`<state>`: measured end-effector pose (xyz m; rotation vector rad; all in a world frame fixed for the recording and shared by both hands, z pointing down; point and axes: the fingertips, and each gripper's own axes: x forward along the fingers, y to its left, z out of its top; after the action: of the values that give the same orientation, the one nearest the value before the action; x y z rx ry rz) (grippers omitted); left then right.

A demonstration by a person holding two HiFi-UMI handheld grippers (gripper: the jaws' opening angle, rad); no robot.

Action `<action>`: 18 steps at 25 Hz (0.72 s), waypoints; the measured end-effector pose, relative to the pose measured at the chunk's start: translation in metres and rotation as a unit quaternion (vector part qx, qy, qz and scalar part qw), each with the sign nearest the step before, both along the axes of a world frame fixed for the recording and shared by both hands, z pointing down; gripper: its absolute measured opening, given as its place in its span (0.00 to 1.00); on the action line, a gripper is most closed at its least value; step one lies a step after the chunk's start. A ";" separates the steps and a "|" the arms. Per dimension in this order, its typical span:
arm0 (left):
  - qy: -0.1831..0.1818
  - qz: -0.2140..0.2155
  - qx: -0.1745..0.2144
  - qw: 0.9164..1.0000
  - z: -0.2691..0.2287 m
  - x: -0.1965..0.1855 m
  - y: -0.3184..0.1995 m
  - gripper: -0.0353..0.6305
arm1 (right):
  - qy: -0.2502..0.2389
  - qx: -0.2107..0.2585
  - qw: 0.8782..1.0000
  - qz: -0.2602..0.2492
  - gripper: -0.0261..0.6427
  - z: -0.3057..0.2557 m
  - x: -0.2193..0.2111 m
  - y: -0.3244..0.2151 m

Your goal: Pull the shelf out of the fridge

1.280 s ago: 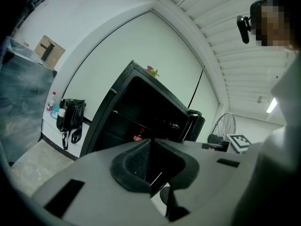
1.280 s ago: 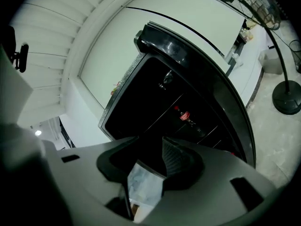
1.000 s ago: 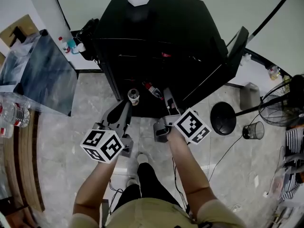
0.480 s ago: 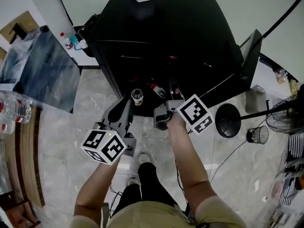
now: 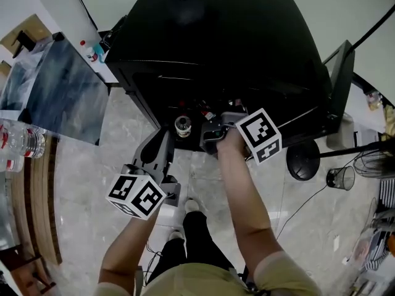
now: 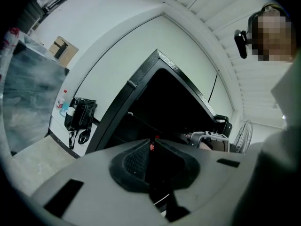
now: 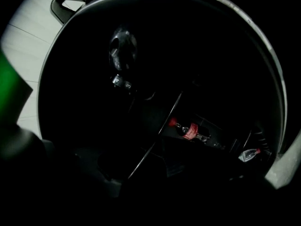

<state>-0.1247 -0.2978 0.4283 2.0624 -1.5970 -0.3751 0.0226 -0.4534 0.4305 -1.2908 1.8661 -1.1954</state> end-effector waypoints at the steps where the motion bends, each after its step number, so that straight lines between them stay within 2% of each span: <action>1: 0.001 -0.001 -0.001 1.000 0.000 0.000 -0.001 0.08 | -0.002 -0.002 1.000 0.002 0.25 0.002 0.000 -0.003; 10: 0.013 -0.027 -0.017 0.999 0.011 -0.014 -0.005 0.08 | -0.021 0.001 1.000 0.018 0.24 0.008 0.002 -0.022; 15: 0.019 -0.028 -0.020 0.999 0.012 -0.015 0.000 0.08 | -0.028 -0.003 0.999 0.041 0.17 0.005 0.009 -0.024; 18: 0.021 -0.032 -0.017 0.999 0.010 -0.019 0.001 0.08 | -0.041 -0.012 0.998 0.047 0.16 0.005 0.008 -0.024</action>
<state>-0.1436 -0.2968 0.4379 1.9685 -1.6360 -0.4082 0.0309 -0.4772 0.4359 -1.3071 1.7180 -1.2075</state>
